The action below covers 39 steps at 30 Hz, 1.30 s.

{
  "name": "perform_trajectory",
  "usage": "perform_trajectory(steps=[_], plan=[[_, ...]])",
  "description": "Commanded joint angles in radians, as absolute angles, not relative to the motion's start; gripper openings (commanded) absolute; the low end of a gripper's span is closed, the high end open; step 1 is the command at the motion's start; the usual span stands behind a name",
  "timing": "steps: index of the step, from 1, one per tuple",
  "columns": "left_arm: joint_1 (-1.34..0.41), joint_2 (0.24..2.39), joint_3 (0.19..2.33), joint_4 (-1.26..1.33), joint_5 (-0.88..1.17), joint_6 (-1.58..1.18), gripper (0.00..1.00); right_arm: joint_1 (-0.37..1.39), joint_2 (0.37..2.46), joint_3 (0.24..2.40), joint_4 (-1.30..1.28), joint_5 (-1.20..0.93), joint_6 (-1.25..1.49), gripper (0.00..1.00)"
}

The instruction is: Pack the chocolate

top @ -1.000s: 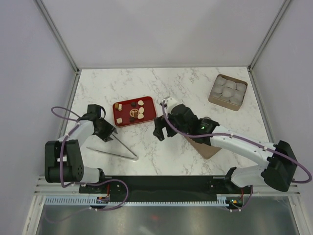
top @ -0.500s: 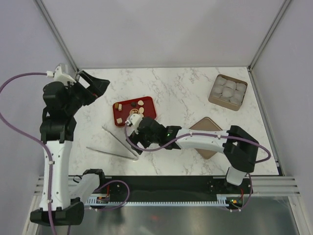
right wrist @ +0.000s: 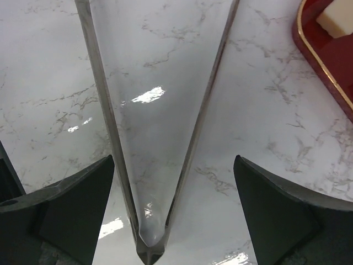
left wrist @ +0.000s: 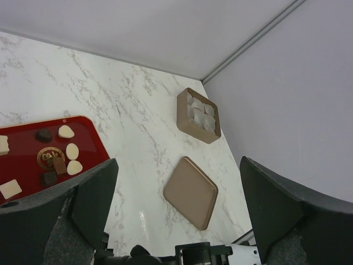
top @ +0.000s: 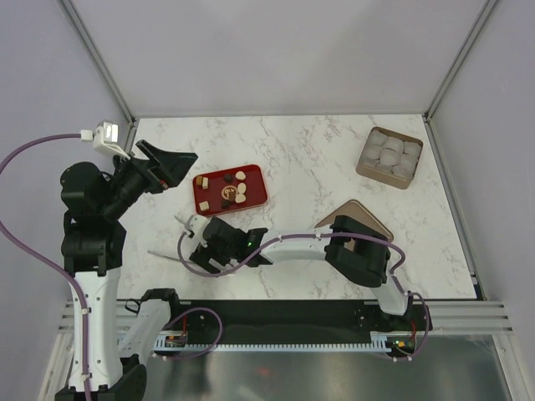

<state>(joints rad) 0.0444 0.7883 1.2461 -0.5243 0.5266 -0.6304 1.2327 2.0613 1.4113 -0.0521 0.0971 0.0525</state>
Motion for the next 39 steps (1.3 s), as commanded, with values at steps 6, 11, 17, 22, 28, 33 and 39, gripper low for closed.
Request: perform_trajectory(steps=[6, 11, 17, 22, 28, 33, 39], plan=[[0.048, 0.761, 1.221, -0.522, 0.532, -0.608, 1.0, 1.29, 2.152, 1.497, 0.023, 0.199, -0.017, 0.98], [0.049, 0.759, 1.22, -0.522, 0.525, -0.601, 1.0, 1.293, 2.184, 1.494, 0.072, 0.224, -0.034, 0.98], [0.049, 0.764, 1.206, -0.522, 0.525, -0.601, 1.0, 1.292, 2.218, 1.511, 0.106, 0.221, -0.054, 0.98], [0.049, 0.764, 1.2, -0.522, 0.528, -0.595, 1.0, 1.284, 2.237, 1.503, 0.115, 0.167, -0.025, 0.96], [0.048, 0.767, 1.193, -0.522, 0.515, -0.592, 1.0, 1.281, 2.227, 1.454, 0.146, 0.121, 0.049, 0.91], [0.048, 0.773, 1.193, -0.523, 0.509, -0.572, 1.0, 1.279, 2.217, 1.411, 0.146, 0.15, 0.057, 0.85], [0.049, 0.749, 1.178, -0.522, 0.419, -0.555, 1.0, 1.281, 2.203, 1.375, 0.137, 0.187, 0.031, 0.78]])
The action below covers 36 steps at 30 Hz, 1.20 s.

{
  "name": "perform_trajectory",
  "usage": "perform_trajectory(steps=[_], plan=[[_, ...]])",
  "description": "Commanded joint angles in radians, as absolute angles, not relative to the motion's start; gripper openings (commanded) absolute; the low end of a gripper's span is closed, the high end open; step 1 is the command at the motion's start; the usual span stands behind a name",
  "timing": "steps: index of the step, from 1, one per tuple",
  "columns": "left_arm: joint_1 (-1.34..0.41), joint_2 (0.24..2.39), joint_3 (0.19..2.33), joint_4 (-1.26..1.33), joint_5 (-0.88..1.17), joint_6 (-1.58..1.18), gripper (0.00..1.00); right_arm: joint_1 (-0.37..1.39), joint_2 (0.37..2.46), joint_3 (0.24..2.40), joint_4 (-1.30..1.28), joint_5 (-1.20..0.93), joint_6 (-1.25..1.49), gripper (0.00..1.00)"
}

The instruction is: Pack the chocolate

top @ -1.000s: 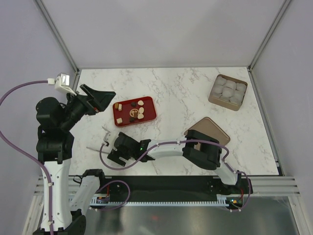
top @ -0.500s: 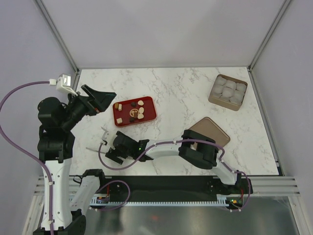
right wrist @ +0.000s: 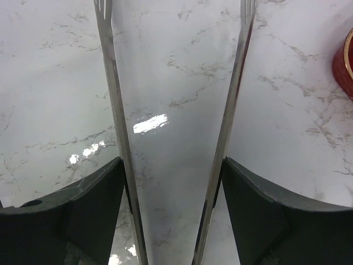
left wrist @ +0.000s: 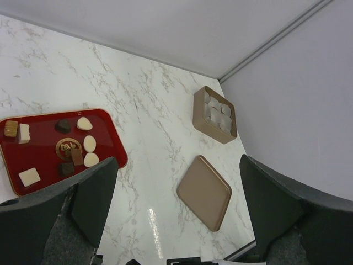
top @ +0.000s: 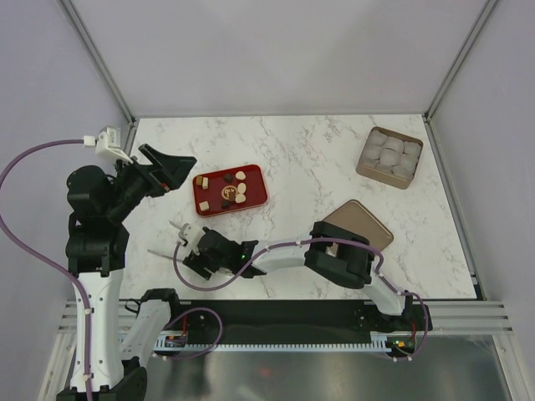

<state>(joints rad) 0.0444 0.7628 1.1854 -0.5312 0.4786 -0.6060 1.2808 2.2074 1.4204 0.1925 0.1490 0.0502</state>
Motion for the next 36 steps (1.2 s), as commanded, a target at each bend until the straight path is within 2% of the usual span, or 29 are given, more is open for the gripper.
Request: perform_trajectory(steps=[1, 4, 12, 19, 29, 36], plan=[[0.049, 0.747, 1.174, -0.522, 0.414, -0.552, 1.0, 1.281, 2.192, 1.37, 0.137, 0.192, 0.026, 0.77], [0.049, 0.759, 1.164, -0.523, 0.42, -0.542, 1.0, 1.273, 2.163, 1.345, 0.127, 0.177, 0.025, 0.72], [0.049, 0.833, 1.137, -0.523, 0.422, -0.519, 1.0, 1.189, 1.921, 1.253, 0.002, 0.083, 0.109, 0.61], [0.049, 0.891, 1.135, -0.54, 0.375, -0.459, 1.0, 1.125, 1.682, 1.246, -0.318, 0.072, 0.214, 0.6], [0.051, 0.959, 1.095, -0.561, 0.37, -0.45, 1.0, 1.013, 1.519, 1.272, -0.486, 0.07, 0.268, 0.59], [0.051, 0.956, 1.02, -0.571, 0.351, -0.457, 1.0, 0.893, 1.483, 1.304, -0.546, 0.065, 0.258, 0.57]])
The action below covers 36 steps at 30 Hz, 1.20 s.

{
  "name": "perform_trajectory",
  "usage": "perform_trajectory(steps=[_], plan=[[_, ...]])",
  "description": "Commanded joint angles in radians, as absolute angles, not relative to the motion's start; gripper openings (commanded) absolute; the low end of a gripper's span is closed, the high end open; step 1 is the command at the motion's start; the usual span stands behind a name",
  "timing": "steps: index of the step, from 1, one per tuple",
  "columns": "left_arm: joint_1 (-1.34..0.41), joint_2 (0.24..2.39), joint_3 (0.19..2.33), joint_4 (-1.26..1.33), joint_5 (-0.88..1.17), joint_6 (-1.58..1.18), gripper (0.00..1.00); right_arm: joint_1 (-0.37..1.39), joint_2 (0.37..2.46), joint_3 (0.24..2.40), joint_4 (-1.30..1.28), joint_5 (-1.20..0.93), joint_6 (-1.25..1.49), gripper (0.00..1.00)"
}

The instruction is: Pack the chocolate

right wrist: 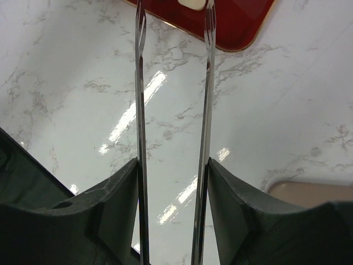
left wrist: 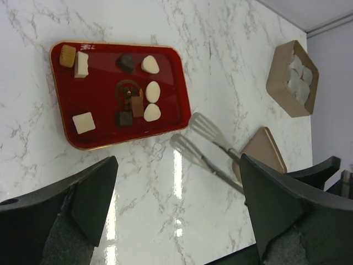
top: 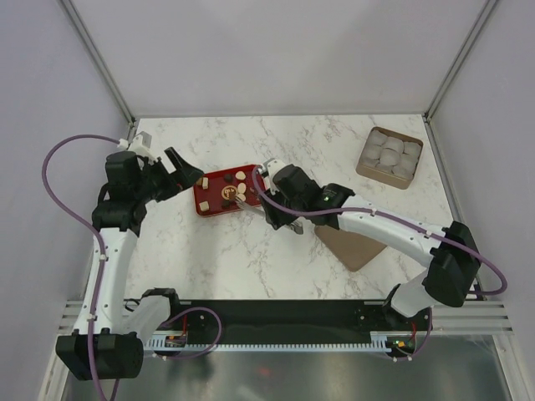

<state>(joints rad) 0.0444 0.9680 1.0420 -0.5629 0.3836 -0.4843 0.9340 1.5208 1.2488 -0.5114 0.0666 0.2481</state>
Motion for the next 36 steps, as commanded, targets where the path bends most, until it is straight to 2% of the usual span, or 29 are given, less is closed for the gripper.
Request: perform_trajectory(steps=[1, 5, 16, 25, 36], plan=[[0.051, 0.95, 1.003, -0.571, 0.339, -0.465, 1.0, 0.882, 1.482, 1.31, -0.549, 0.06, 0.258, 0.57], [0.049, 0.939, 0.963, -0.571, 0.299, -0.515, 1.0, 0.847, 1.509, 1.368, -0.549, 0.045, 0.242, 0.57], [0.048, 0.87, 0.835, -0.519, 0.397, -0.385, 1.0, 0.836, 1.733, 1.543, -0.517, 0.1, 0.19, 0.55], [0.048, 0.853, 0.811, -0.502, 0.439, -0.391, 1.0, 0.836, 1.867, 1.643, -0.494, 0.201, 0.13, 0.54], [0.048, 0.85, 0.816, -0.5, 0.448, -0.39, 1.0, 0.834, 1.96, 1.695, -0.491, 0.19, 0.117, 0.55]])
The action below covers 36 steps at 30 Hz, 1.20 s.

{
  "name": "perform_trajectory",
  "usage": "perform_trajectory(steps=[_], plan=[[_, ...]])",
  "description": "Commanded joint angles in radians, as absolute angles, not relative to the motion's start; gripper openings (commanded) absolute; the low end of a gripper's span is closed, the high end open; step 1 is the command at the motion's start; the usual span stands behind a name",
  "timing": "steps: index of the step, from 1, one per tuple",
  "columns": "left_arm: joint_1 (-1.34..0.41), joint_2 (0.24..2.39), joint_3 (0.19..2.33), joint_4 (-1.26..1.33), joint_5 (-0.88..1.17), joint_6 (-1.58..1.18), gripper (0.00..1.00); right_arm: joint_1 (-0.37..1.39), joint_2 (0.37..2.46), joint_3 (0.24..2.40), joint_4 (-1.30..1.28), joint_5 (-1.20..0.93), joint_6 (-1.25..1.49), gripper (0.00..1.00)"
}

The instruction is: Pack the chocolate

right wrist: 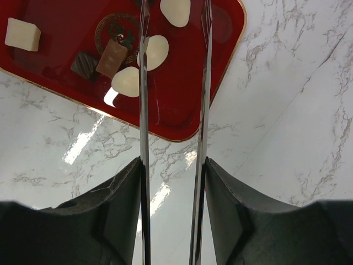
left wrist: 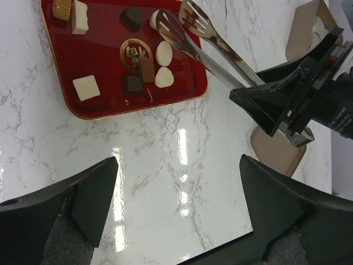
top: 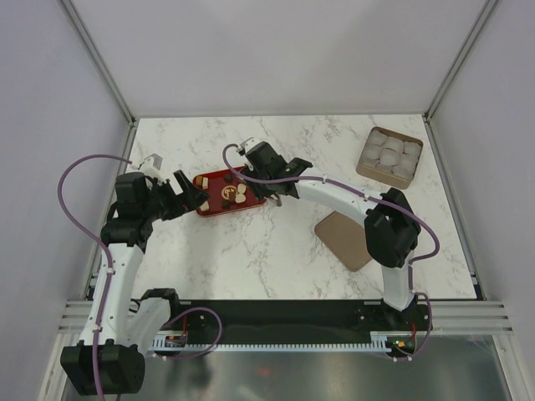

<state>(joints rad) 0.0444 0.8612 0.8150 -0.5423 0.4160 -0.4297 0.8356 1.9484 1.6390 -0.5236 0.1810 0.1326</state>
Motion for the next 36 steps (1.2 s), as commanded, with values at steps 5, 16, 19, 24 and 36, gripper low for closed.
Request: perform_trajectory(steps=[5, 16, 19, 24, 36], plan=[[0.049, 0.851, 0.813, -0.499, 0.442, -0.39, 1.0, 0.83, 1.994, 1.703, -0.491, 0.186, 0.123, 0.54], [0.049, 0.856, 0.816, -0.5, 0.442, -0.39, 1.0, 0.821, 2.055, 1.736, -0.488, 0.169, 0.132, 0.54], [0.048, 0.856, 0.815, -0.5, 0.44, -0.39, 1.0, 0.821, 2.057, 1.74, -0.488, 0.17, 0.133, 0.5], [0.048, 0.862, 0.815, -0.5, 0.439, -0.39, 1.0, 0.821, 2.033, 1.726, -0.489, 0.169, 0.135, 0.46], [0.049, 0.868, 0.813, -0.499, 0.439, -0.391, 1.0, 0.813, 1.859, 1.667, -0.534, 0.155, 0.132, 0.36]])
